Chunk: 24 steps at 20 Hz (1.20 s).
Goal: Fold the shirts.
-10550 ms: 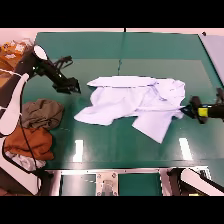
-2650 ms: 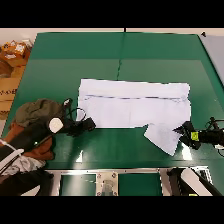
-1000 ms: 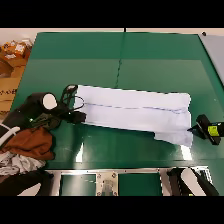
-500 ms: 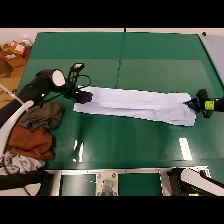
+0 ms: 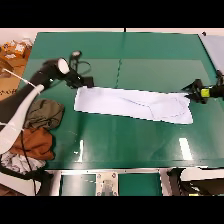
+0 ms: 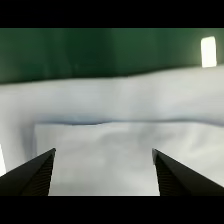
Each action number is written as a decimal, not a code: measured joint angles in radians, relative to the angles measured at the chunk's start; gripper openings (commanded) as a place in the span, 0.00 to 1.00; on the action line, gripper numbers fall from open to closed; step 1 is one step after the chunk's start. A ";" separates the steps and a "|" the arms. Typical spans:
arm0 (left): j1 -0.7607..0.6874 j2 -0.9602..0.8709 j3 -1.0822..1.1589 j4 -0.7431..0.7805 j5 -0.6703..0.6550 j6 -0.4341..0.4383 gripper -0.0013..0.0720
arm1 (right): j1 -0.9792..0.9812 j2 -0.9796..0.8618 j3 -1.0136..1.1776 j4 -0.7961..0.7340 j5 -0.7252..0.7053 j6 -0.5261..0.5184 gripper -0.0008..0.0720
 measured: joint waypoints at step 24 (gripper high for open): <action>0.133 -0.010 0.167 -0.124 -0.193 0.046 0.98 | -0.233 -0.248 0.012 0.192 0.330 -0.534 0.99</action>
